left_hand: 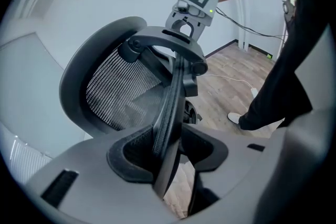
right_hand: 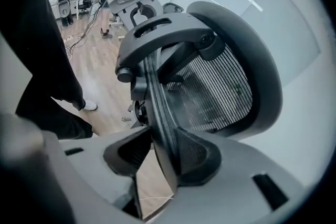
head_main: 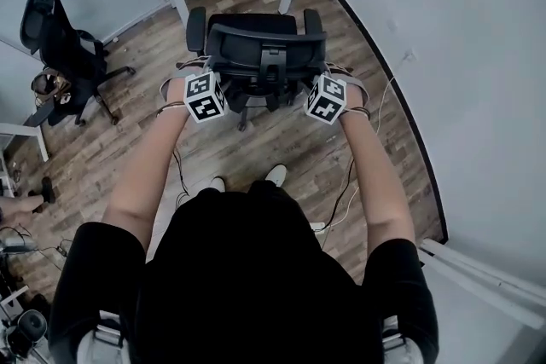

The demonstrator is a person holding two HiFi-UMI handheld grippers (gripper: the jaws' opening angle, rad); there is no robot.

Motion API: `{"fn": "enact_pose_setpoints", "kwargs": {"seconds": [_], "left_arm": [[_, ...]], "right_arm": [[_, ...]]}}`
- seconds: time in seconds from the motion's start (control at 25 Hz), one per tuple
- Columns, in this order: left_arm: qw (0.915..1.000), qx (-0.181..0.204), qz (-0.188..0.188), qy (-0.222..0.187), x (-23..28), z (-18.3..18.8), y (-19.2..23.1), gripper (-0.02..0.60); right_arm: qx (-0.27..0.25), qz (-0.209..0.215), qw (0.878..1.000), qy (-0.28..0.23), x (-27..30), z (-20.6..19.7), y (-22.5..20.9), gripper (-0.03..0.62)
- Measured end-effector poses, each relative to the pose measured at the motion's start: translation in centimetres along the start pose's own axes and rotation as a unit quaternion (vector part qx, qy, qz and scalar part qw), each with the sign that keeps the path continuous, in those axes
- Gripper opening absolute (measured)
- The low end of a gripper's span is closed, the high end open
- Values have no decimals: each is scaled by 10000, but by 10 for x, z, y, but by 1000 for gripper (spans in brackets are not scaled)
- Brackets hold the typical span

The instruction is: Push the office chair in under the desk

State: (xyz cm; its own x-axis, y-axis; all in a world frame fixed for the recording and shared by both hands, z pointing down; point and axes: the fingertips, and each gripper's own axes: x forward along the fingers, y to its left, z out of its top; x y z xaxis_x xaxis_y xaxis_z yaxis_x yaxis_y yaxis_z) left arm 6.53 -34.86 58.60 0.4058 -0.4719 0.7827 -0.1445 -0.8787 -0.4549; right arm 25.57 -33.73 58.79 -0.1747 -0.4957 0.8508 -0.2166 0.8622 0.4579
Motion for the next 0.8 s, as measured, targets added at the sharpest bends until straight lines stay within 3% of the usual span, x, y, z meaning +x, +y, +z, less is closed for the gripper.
{"fn": "enact_pose_setpoints", "kwargs": {"seconds": [0.2, 0.8], "left_arm": [[9994, -272, 89, 181, 29, 18, 41, 164], [9956, -766, 321, 437, 66, 34, 82, 169]], "right_arm": [[-272, 86, 9995, -139, 21, -15, -56, 146], [-680, 109, 9968, -399, 53, -31, -121, 146]]}}
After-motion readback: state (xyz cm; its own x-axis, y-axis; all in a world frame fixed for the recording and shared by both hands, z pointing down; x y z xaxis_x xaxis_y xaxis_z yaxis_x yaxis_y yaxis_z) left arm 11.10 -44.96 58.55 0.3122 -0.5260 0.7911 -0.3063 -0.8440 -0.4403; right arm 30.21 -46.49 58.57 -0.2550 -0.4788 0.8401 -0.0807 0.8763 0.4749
